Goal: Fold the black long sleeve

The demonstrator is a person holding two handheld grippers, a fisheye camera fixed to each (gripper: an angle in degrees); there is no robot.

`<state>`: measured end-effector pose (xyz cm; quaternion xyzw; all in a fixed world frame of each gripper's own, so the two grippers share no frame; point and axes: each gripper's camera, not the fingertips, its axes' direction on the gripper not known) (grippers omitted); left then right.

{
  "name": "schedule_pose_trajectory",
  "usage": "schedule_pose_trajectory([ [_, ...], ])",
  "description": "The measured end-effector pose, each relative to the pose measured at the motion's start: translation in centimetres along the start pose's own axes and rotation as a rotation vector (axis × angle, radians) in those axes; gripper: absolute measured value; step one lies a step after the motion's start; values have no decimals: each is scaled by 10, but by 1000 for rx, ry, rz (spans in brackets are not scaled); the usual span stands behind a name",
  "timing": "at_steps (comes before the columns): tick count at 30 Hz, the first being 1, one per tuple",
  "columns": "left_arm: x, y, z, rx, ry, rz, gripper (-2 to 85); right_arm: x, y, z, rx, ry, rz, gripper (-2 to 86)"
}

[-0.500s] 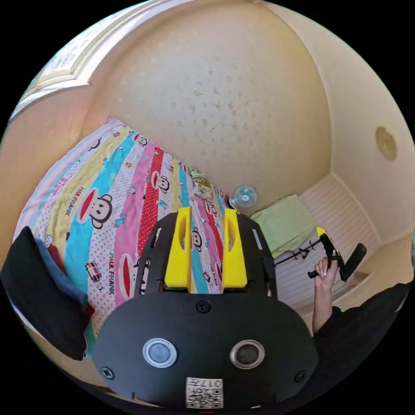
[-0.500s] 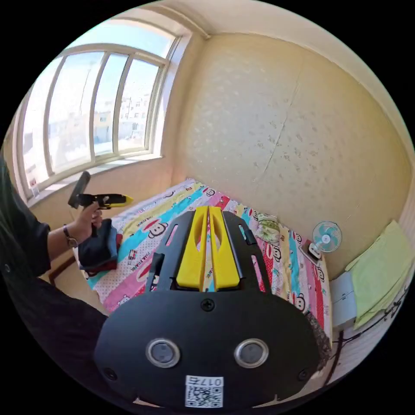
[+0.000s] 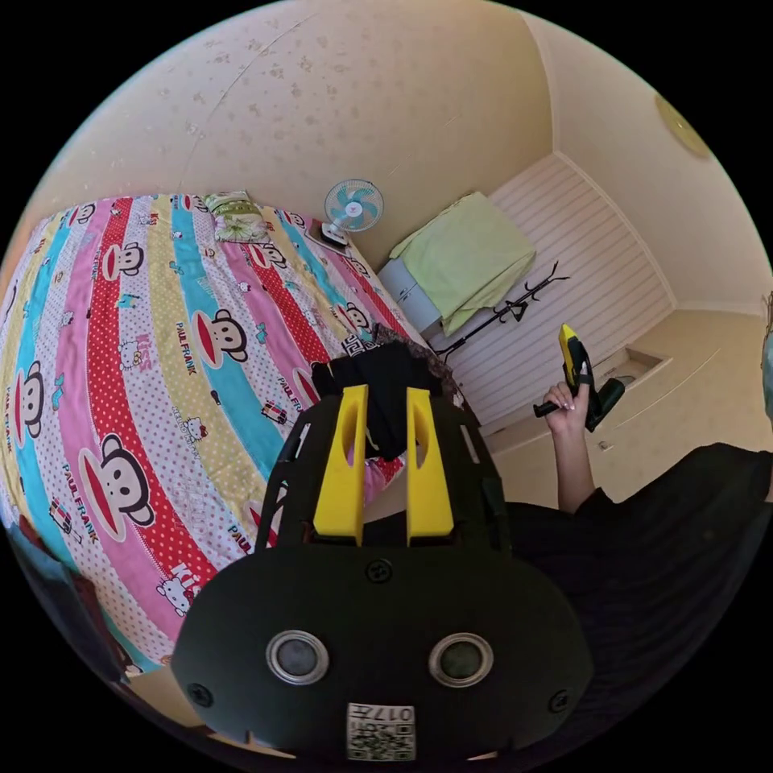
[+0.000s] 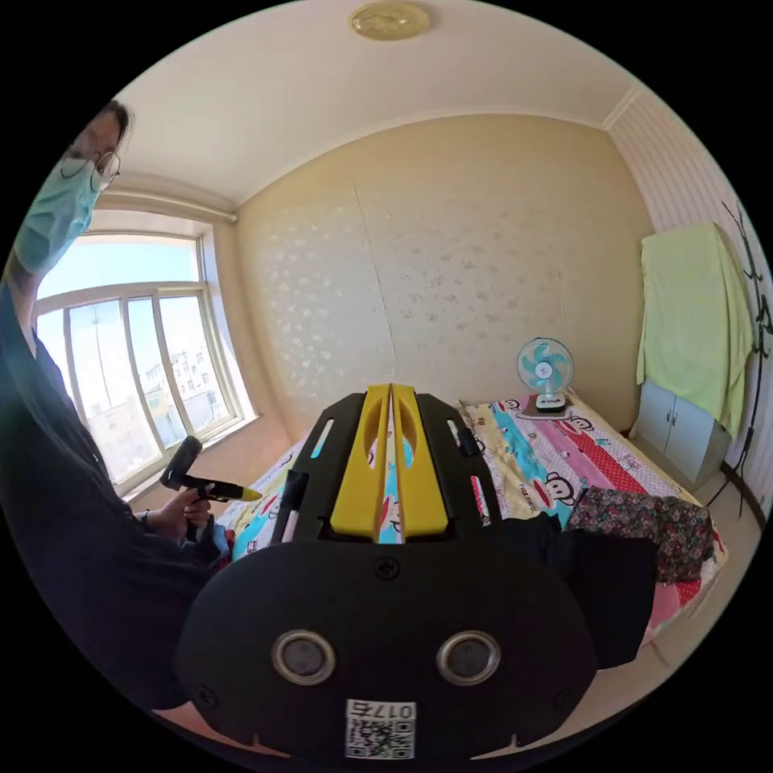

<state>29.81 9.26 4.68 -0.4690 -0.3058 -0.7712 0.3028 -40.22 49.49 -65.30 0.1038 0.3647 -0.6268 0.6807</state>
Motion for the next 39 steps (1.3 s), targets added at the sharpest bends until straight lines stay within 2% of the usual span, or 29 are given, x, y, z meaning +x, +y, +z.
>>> schedule_pose_trajectory([
  [3,15,-19,19,51,-61,-8,80,74,-23,-45,181,92,22,31],
  [7,43,-38,83,33,-98,-26,80,148,-44,-74,261,258,-25,56],
  [10,64,-50,148,-37,-54,-48,80,231,-45,-72,104,417,-16,51],
  [12,78,-57,184,-102,-48,-40,79,325,-30,-58,-192,476,201,52],
  [15,98,-69,228,-193,-120,2,77,437,19,-40,-462,464,495,74],
  [18,101,-78,258,-265,-160,-16,75,507,67,-22,-575,430,635,92],
  [25,86,-96,303,-378,-201,-109,76,583,152,34,-803,430,743,101],
  [28,79,-98,310,-409,-243,-118,76,600,180,25,-633,290,943,63],
  [31,67,-99,312,-411,-244,-156,76,601,195,12,-447,19,1022,36],
  [33,58,-97,311,-390,-239,-184,76,597,202,-6,-225,-207,1024,27],
  [35,48,-93,311,-373,-226,-221,77,592,196,-19,-38,-390,980,23],
  [37,42,-93,314,-378,-201,-229,77,581,174,-22,0,-477,872,20],
  [39,38,-94,315,-388,-199,-215,77,560,128,-17,43,-575,669,18],
])
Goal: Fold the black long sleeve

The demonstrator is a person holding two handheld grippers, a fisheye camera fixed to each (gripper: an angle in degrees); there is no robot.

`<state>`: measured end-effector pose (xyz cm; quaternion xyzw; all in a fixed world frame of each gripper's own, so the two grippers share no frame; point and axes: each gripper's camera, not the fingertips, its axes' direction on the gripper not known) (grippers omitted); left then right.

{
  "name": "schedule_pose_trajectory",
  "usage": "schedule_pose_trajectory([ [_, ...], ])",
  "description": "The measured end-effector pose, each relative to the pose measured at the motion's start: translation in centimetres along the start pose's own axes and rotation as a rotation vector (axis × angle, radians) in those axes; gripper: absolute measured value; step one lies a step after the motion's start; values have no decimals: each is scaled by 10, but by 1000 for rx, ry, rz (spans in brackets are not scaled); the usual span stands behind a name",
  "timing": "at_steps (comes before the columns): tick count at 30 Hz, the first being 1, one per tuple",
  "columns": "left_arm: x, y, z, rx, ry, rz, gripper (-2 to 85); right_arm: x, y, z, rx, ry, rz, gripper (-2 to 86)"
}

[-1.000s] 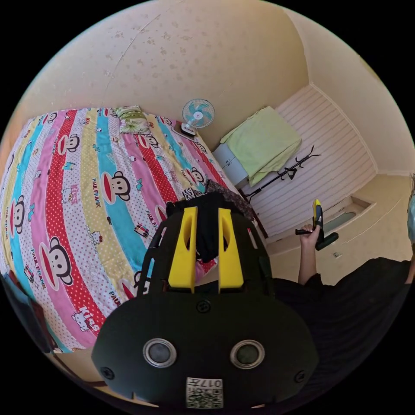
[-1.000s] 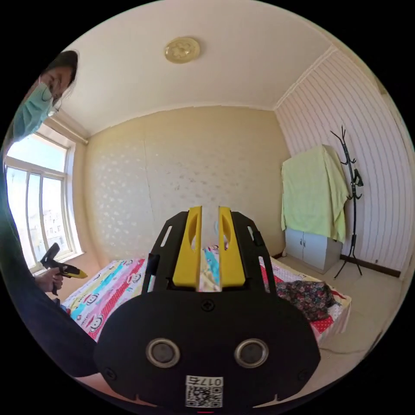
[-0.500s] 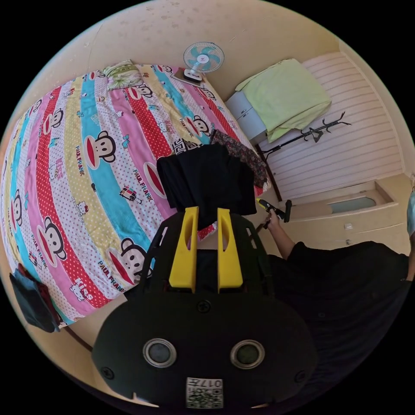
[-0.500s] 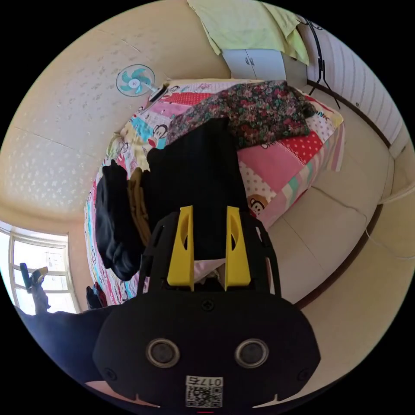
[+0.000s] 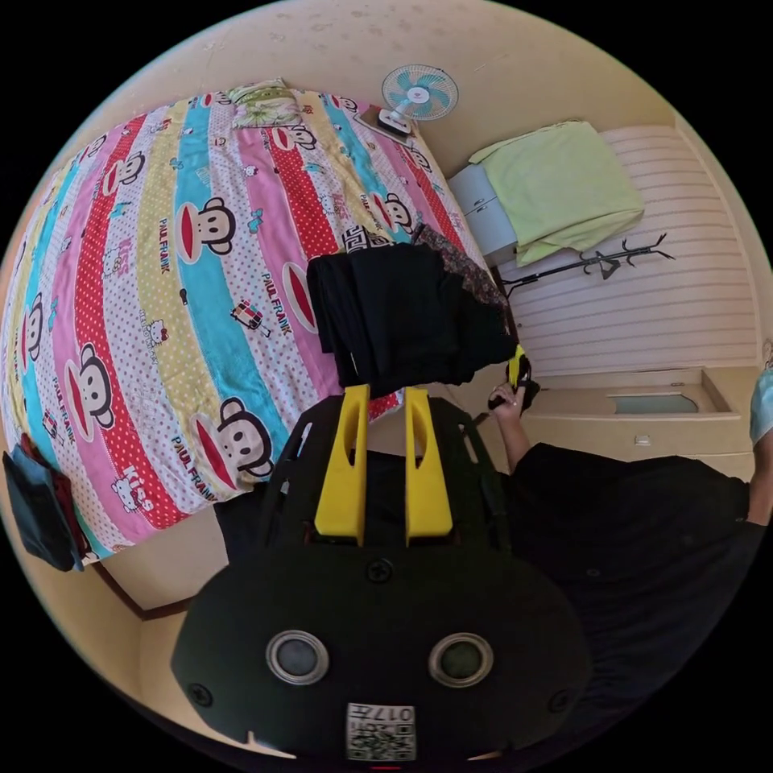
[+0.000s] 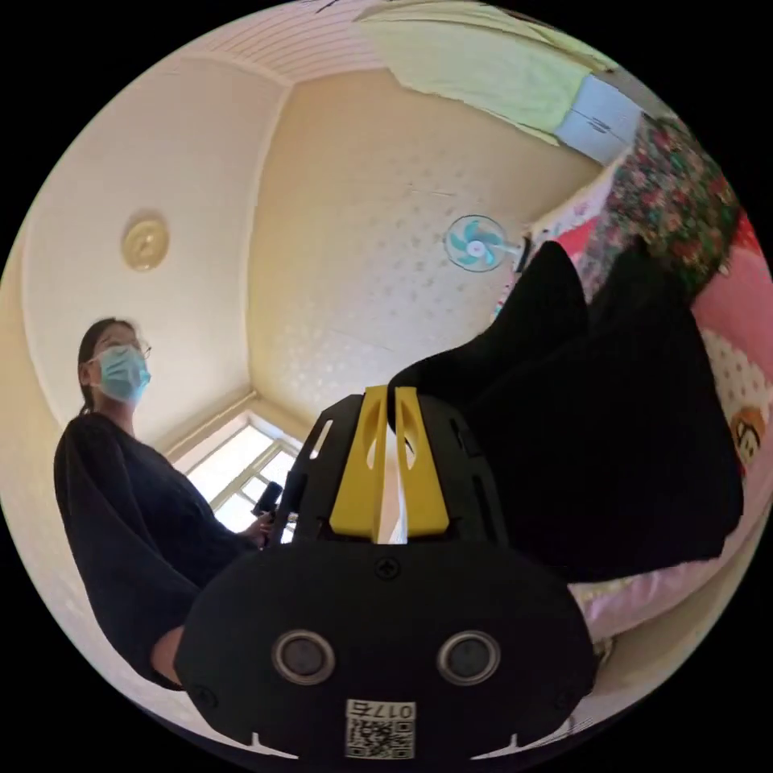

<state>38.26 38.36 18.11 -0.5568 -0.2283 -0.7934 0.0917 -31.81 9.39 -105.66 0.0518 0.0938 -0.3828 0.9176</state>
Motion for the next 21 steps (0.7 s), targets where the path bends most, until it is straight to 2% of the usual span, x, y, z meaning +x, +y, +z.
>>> schedule_pose_trajectory([
  [1,-3,-2,-1,5,-13,7,77,-9,-7,6,-2,-42,-57,17],
  [4,-16,-6,-9,40,14,4,77,-49,-44,38,23,-330,-287,15],
  [5,-22,-6,-12,49,37,6,77,-67,-59,55,-3,-429,-360,15],
  [10,-48,-8,-37,109,128,19,97,-182,-86,139,-178,-671,-720,14],
  [12,-58,-11,-56,157,270,30,122,-243,-76,192,-323,-858,-832,13],
  [14,-69,-20,-83,208,585,90,161,-287,-51,236,-416,-918,-917,13],
  [15,-72,-22,-89,217,667,103,166,-311,-27,263,-471,-953,-976,13],
  [17,-87,-28,-111,260,941,115,190,-333,13,307,-566,-1002,-998,13],
  [19,-100,-30,-128,313,1082,127,203,-339,61,352,-688,-1027,-957,12],
  [21,-112,-33,-143,313,1071,138,205,-326,131,400,-714,-1050,-842,11],
])
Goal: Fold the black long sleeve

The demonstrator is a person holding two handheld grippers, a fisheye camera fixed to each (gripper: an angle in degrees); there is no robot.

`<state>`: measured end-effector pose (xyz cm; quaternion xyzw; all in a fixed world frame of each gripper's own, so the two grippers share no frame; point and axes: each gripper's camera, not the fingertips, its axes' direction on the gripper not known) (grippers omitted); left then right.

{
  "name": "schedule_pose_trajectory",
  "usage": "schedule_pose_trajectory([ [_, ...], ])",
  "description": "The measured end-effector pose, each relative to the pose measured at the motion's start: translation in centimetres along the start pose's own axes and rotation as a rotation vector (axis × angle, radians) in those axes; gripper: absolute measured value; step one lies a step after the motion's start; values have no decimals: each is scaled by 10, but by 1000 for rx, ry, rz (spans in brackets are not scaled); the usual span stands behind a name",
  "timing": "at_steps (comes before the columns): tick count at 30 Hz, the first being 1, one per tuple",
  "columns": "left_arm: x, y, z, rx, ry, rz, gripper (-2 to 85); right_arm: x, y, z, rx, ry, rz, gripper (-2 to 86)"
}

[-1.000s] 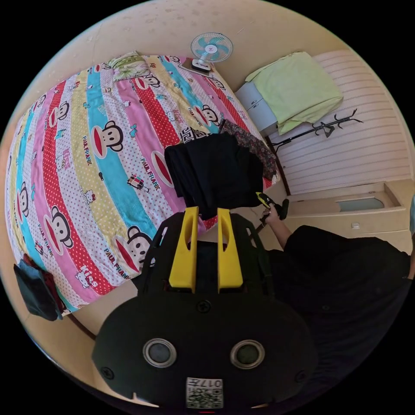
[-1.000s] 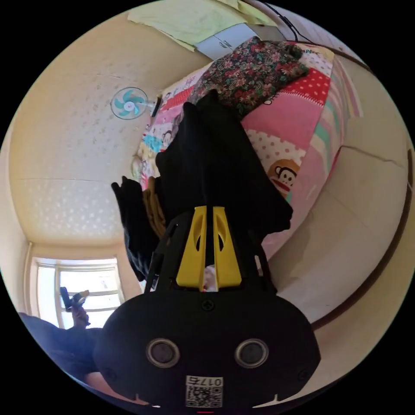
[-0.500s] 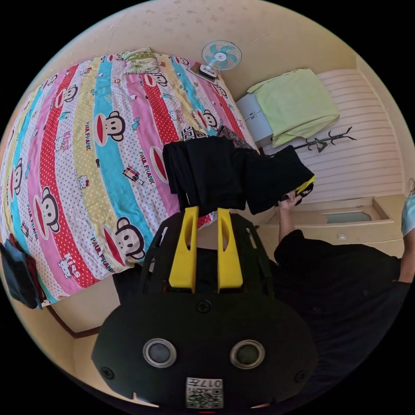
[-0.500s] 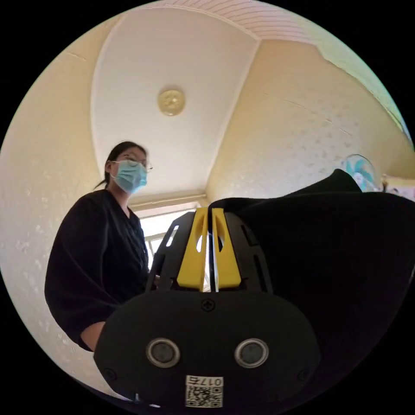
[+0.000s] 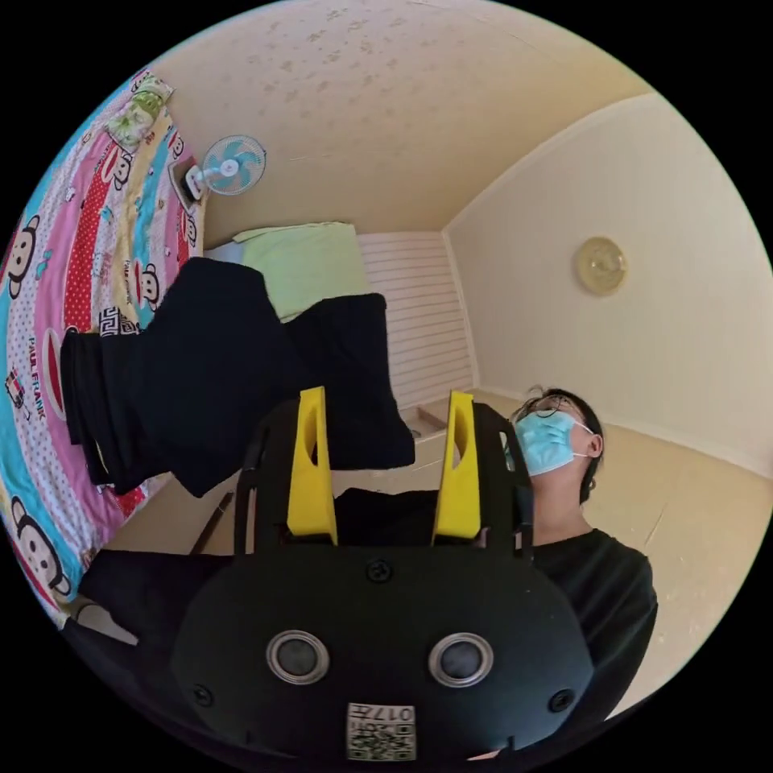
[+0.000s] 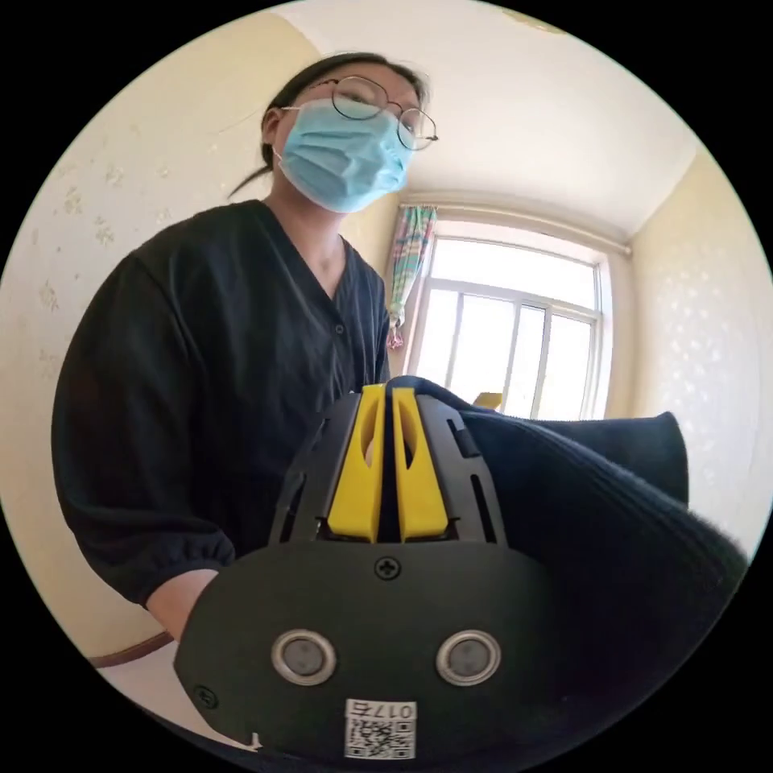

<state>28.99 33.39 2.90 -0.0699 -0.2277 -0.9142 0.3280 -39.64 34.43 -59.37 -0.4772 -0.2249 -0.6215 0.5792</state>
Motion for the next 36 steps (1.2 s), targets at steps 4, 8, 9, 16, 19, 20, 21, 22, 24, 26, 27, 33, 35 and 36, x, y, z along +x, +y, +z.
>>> schedule_pose_trajectory([
  [4,-36,5,-50,-7,-180,-241,210,42,66,86,159,-127,190,10],
  [8,-87,56,-111,98,-6,-503,69,58,83,171,47,-184,228,10],
  [9,-90,62,-118,105,55,-499,56,61,79,189,-4,-175,219,11],
  [16,41,43,-205,-25,246,252,51,90,59,284,-135,-85,166,17],
  [19,146,58,-224,-270,304,722,51,97,57,307,-210,-83,74,18],
  [20,179,73,-227,-348,304,868,51,101,59,310,-237,-63,63,17],
  [21,194,81,-229,-375,293,933,51,104,63,307,-234,-29,61,15],
  [22,218,97,-232,-415,263,1046,51,106,65,303,-222,-8,62,13],
  [24,241,117,-241,-412,249,1182,51,114,75,281,-112,79,74,10],
  [26,250,130,-256,-361,411,1287,50,120,87,260,-5,181,82,10],
  [27,249,130,-259,-355,482,1296,50,127,97,247,46,266,115,11],
  [33,230,121,-248,-306,1170,1223,47,190,130,223,32,503,362,40],
  [35,215,121,-224,-279,1475,1102,47,214,140,224,-27,533,432,63],
  [36,213,122,-216,-284,1533,1068,47,231,149,226,-66,515,464,77],
])
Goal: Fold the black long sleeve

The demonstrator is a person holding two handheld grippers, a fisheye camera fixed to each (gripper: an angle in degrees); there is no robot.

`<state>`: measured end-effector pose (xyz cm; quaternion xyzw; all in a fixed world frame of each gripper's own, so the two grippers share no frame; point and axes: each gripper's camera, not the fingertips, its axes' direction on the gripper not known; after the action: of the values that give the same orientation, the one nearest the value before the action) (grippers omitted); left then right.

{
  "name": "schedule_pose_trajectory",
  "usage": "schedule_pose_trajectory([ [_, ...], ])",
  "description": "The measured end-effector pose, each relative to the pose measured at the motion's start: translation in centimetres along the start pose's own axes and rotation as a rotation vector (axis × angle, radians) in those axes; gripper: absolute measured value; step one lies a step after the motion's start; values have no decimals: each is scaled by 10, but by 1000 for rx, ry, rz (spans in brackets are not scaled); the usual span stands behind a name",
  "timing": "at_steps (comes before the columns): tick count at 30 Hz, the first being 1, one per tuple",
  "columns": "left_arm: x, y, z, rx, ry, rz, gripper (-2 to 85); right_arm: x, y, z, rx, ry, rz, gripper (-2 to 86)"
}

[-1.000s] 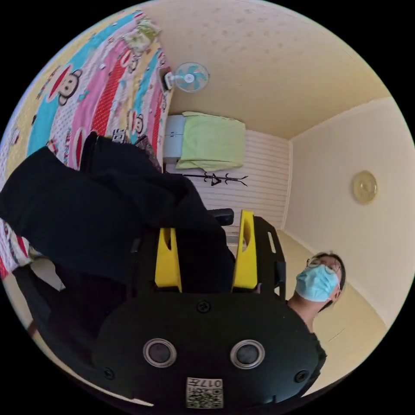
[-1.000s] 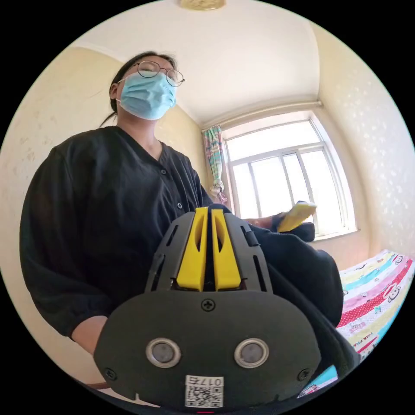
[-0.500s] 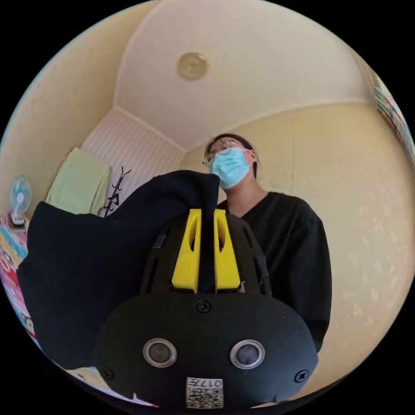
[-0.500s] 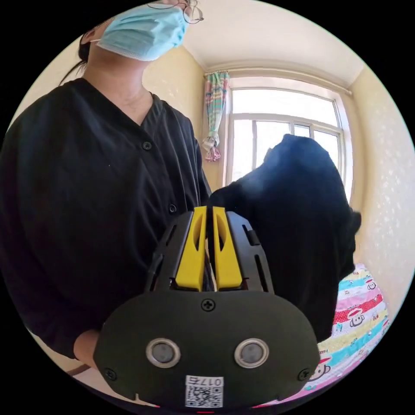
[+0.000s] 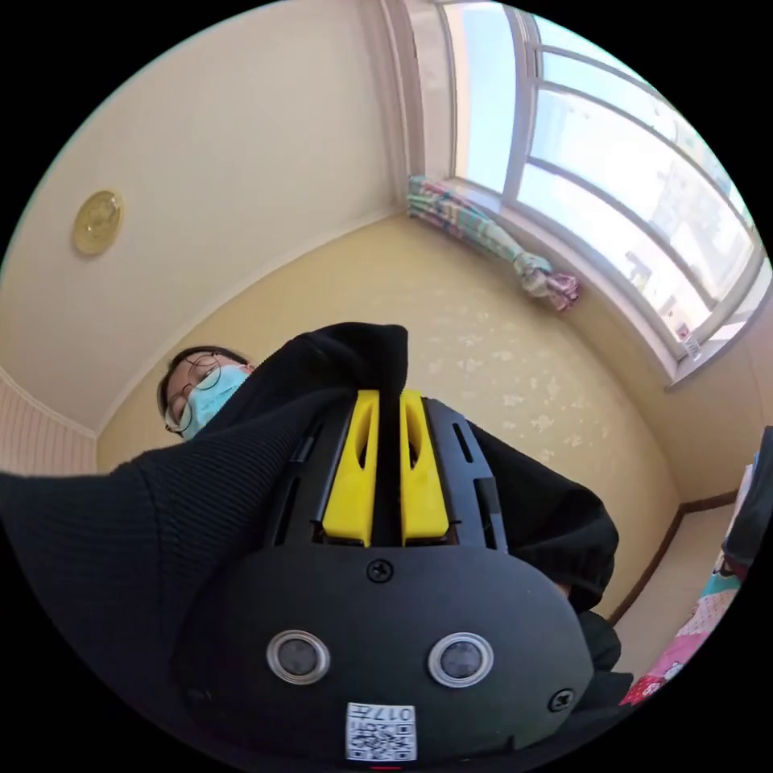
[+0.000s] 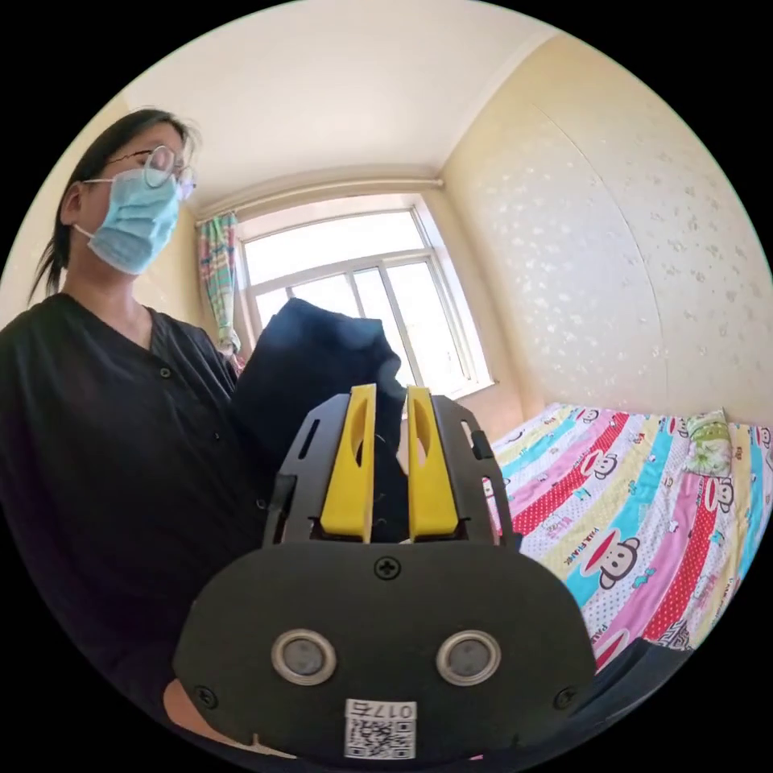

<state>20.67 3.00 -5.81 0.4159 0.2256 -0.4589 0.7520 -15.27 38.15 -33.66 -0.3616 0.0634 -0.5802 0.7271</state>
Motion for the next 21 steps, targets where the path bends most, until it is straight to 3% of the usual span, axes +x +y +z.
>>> schedule_pose_trajectory([
  [6,-21,3,42,-34,98,-53,46,85,32,66,-207,-302,108,154],
  [8,-19,0,55,-26,142,-20,46,108,52,88,-236,-299,192,169],
  [11,-26,8,66,-2,191,-38,47,143,80,114,-167,-301,308,185],
  [15,-38,18,60,90,243,-41,47,197,101,138,29,-581,455,207],
  [21,-60,33,52,161,287,-55,46,191,85,223,-268,-778,257,219],
])
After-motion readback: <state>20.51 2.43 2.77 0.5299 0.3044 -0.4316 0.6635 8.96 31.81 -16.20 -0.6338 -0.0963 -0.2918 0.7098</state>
